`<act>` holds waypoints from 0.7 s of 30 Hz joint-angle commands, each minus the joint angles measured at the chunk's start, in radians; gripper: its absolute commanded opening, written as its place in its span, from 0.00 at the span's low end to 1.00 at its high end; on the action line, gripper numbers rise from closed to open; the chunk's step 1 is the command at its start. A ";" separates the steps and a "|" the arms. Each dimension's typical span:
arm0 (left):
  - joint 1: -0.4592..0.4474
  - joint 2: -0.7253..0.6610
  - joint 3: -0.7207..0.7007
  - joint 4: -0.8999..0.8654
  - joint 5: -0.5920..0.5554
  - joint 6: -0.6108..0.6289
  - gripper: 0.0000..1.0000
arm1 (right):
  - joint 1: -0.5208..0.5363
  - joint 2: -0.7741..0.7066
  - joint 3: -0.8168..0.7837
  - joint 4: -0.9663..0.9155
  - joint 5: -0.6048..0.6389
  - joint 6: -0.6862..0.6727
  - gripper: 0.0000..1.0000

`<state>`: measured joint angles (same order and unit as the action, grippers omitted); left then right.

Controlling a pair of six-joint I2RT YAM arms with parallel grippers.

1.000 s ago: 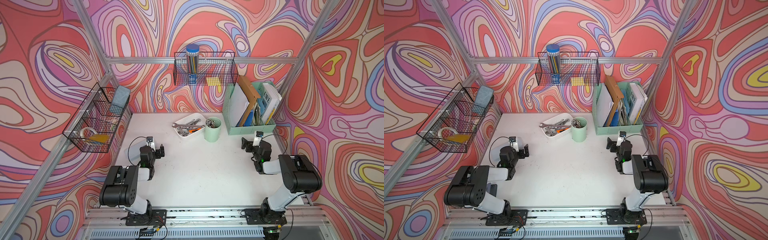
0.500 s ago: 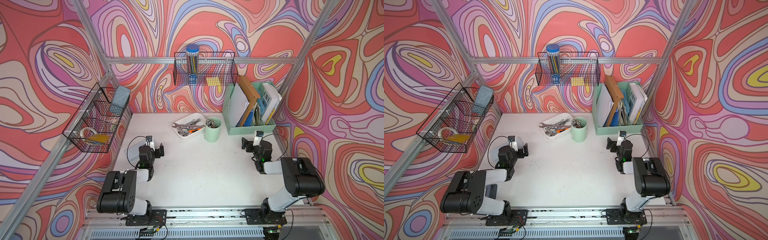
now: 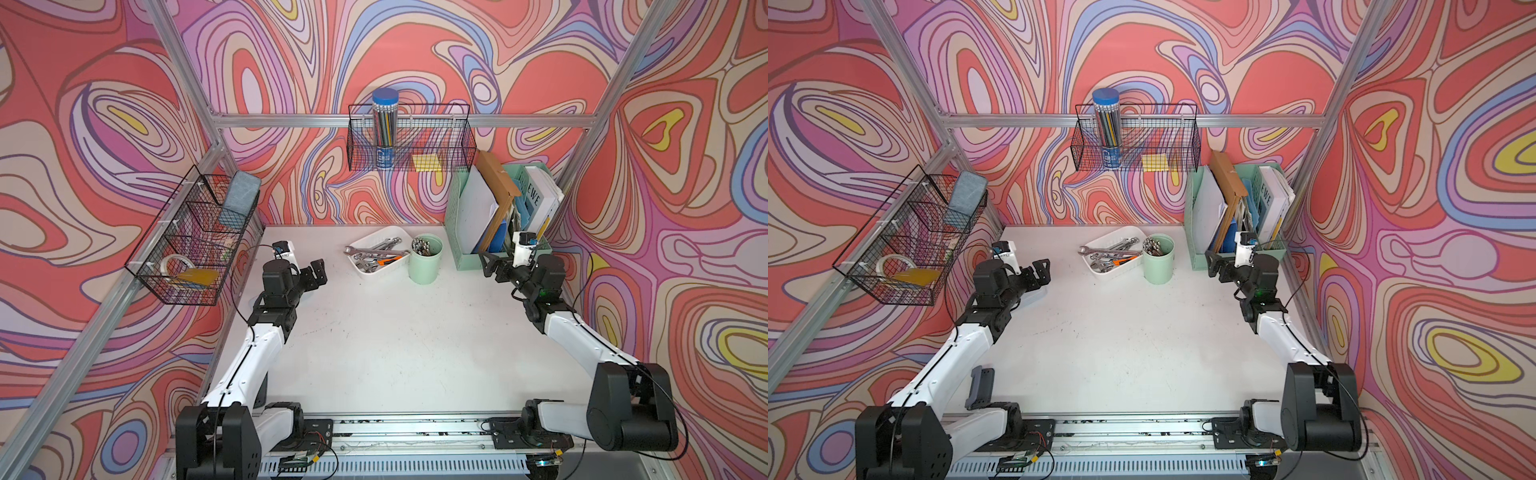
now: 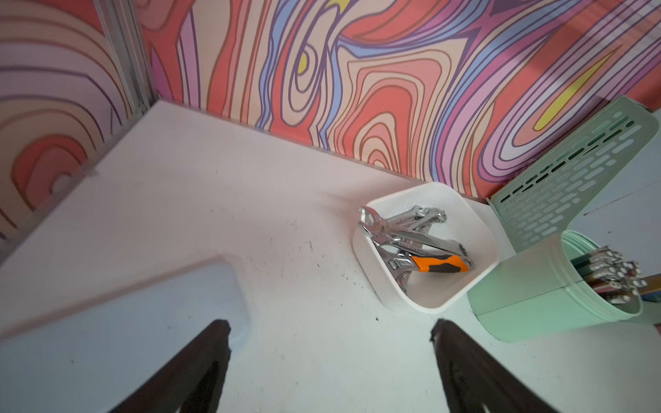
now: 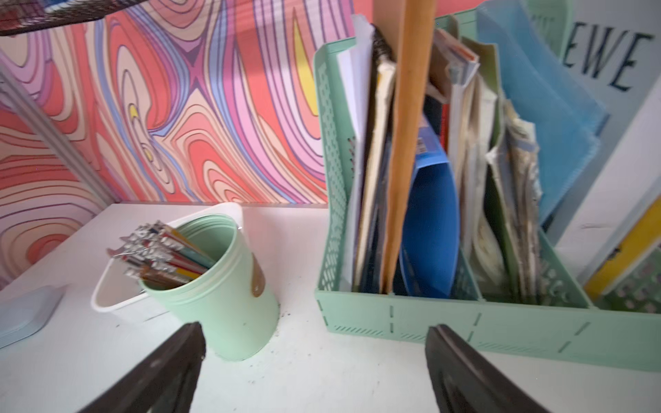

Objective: Take out the wrench from the storage box
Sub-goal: Move the storage box to the center of the board.

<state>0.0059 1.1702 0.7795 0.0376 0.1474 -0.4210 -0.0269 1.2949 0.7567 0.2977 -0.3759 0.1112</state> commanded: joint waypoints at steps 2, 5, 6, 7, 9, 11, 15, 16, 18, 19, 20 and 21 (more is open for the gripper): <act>-0.012 0.152 0.091 -0.192 0.100 -0.203 0.84 | 0.038 -0.037 0.084 -0.340 -0.160 0.005 0.98; -0.036 0.284 0.191 -0.200 0.125 -0.244 0.78 | 0.069 -0.048 0.123 -0.457 -0.170 -0.005 0.98; -0.052 0.324 0.231 -0.216 0.122 -0.245 0.77 | 0.079 -0.049 0.133 -0.485 -0.168 -0.008 0.98; -0.073 0.374 0.287 -0.243 0.109 -0.244 0.76 | 0.091 -0.053 0.138 -0.510 -0.162 -0.006 0.98; -0.102 0.461 0.380 -0.290 0.088 -0.252 0.73 | 0.107 -0.060 0.146 -0.548 -0.151 -0.002 0.98; -0.116 0.547 0.452 -0.320 0.089 -0.285 0.68 | 0.118 -0.063 0.156 -0.588 -0.152 0.007 0.98; -0.154 0.701 0.624 -0.417 0.072 -0.297 0.64 | 0.137 -0.067 0.192 -0.691 -0.158 -0.001 0.98; -0.163 0.736 0.666 -0.446 0.064 -0.295 0.64 | 0.140 -0.068 0.199 -0.714 -0.157 -0.004 0.98; -0.171 0.789 0.725 -0.482 0.057 -0.301 0.61 | 0.141 -0.071 0.210 -0.752 -0.158 -0.005 0.98; -0.173 0.815 0.749 -0.497 0.052 -0.306 0.60 | 0.141 -0.075 0.211 -0.764 -0.156 -0.006 0.98; -0.174 0.836 0.767 -0.507 0.049 -0.308 0.58 | 0.141 -0.080 0.210 -0.771 -0.152 -0.005 0.98; -0.175 0.858 0.789 -0.519 0.046 -0.309 0.55 | 0.142 -0.084 0.208 -0.776 -0.150 -0.002 0.98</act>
<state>-0.1650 1.9820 1.5177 -0.3729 0.2176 -0.7116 0.1089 1.2388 0.9485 -0.4011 -0.5220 0.1139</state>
